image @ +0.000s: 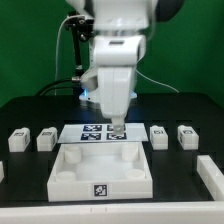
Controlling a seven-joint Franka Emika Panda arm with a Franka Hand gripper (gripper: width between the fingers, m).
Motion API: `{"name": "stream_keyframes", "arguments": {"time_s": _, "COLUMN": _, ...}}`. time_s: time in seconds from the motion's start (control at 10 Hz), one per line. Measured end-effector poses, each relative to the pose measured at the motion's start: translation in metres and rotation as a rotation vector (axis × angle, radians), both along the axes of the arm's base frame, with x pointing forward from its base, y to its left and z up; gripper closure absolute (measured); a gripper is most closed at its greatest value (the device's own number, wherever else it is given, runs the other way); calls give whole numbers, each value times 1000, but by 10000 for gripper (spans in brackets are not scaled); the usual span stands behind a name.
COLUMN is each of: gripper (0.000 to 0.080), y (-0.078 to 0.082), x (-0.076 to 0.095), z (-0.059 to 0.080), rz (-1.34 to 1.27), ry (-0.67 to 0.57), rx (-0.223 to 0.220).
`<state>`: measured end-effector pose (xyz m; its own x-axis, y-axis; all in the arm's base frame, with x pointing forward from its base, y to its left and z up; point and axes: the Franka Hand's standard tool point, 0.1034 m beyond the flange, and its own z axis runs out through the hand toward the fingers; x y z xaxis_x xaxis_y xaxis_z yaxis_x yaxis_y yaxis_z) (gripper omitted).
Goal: Assemble one leg
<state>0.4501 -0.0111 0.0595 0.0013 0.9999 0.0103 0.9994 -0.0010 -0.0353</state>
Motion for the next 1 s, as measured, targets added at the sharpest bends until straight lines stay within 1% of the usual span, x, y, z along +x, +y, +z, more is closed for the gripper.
{"name": "stream_keyframes", "arguments": {"time_s": 0.1, "gripper": 150, "y": -12, "x": -9, "z": -17, "rz": 12, "ry": 7, "rx": 10}}
{"name": "stream_keyframes", "arguments": {"time_s": 0.2, "gripper": 150, "y": -18, "x": -15, "z": -33, "rz": -8, "ry": 19, "rx": 19}}
{"name": "stream_keyframes", "arguments": {"time_s": 0.3, "gripper": 150, "y": -22, "x": -21, "z": -44, "rz": -21, "ry": 33, "rx": 25}}
{"name": "stream_keyframes", "arguments": {"time_s": 0.4, "gripper": 150, "y": -23, "x": -24, "z": -50, "rz": -34, "ry": 39, "rx": 28}}
{"name": "stream_keyframes", "arguments": {"time_s": 0.6, "gripper": 150, "y": -23, "x": -23, "z": -52, "rz": -38, "ry": 34, "rx": 28}}
{"name": "stream_keyframes", "arguments": {"time_s": 0.7, "gripper": 258, "y": -23, "x": -24, "z": -52, "rz": -39, "ry": 35, "rx": 28}}
{"name": "stream_keyframes", "arguments": {"time_s": 0.9, "gripper": 541, "y": -23, "x": -24, "z": -53, "rz": -39, "ry": 36, "rx": 28}}
{"name": "stream_keyframes", "arguments": {"time_s": 1.0, "gripper": 541, "y": -23, "x": -24, "z": -53, "rz": -39, "ry": 37, "rx": 29}}
